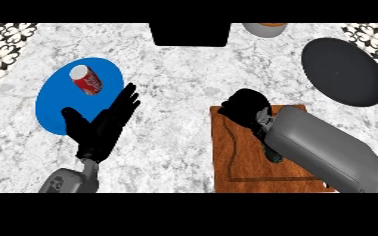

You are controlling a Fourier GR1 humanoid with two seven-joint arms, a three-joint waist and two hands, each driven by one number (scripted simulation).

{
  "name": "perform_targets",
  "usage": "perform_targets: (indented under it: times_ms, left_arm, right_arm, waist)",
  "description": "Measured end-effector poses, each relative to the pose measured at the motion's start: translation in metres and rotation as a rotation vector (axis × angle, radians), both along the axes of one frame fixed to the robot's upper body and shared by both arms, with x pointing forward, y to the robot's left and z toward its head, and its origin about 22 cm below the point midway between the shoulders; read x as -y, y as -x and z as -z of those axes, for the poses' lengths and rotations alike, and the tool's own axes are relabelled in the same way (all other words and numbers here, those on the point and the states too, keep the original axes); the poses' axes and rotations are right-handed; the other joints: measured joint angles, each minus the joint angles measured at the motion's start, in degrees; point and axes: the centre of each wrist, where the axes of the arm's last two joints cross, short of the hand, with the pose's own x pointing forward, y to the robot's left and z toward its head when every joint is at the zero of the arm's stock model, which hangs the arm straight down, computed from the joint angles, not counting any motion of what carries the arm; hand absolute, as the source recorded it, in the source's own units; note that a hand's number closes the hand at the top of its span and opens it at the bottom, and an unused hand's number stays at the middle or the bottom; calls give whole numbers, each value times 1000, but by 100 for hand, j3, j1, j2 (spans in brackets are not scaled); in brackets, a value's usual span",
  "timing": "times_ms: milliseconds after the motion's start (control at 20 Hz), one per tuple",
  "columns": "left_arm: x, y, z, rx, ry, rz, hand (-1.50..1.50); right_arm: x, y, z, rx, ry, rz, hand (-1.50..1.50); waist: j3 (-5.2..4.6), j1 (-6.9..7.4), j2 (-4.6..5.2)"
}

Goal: Pick the eggplant from the cutting board and place it in the pan

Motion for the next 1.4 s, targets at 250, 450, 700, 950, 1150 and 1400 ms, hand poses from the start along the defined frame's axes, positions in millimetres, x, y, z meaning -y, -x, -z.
perform_targets:
  times_ms: [250, 450, 700, 950, 1150, 1400]
  left_arm:
    - [-7, 7, 0, -3, 7, -16, 0]
    - [-7, 4, -3, 4, 1, -20, 0]
    - [-15, 4, -3, 4, 3, -21, 0]
    - [-10, 5, 0, 10, 2, -16, 0]
    - [-7, 8, -1, 7, -1, -15, 0]
    - [-2, 3, 4, 8, -1, -15, 0]
  right_arm:
    - [-33, 25, 16, -27, 165, 2, -150]
    - [-41, 41, 23, -30, 180, 35, -150]
    - [-36, 55, 30, 11, 204, 56, -150]
    - [-28, 58, 37, 86, 278, 35, -150]
    - [-17, 50, 40, 127, 311, 35, -150]
    - [-2, 45, 48, 127, 317, 38, -150]
  waist:
    - [10, -69, 6]
    - [15, -99, 18]
    - [18, -94, 28]
    - [20, -78, 37]
    - [21, -65, 40]
    - [21, -71, 42]
